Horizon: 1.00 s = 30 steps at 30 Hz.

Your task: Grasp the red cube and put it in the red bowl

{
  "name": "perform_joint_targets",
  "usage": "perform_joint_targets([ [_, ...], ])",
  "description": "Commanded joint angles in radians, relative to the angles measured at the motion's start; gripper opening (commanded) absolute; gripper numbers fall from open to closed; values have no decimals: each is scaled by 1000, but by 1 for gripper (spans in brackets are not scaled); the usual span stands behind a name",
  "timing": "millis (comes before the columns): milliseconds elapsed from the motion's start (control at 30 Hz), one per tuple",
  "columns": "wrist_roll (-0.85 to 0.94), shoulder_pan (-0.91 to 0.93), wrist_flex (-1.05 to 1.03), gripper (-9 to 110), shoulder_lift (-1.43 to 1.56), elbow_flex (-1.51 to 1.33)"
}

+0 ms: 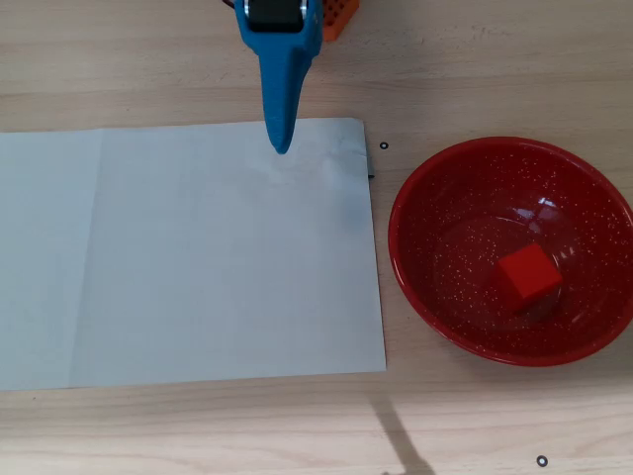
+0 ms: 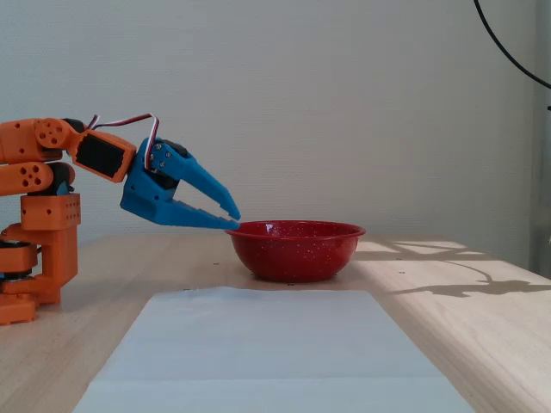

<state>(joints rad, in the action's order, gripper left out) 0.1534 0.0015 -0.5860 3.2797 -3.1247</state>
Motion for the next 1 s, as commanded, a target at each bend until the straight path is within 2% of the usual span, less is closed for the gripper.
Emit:
perform_joint_targets([
  [0,-6,3,-64,0,14,-15],
  [400,20,2,-327,0,14,-15],
  [967,-17,8,-336,0,14,-15],
])
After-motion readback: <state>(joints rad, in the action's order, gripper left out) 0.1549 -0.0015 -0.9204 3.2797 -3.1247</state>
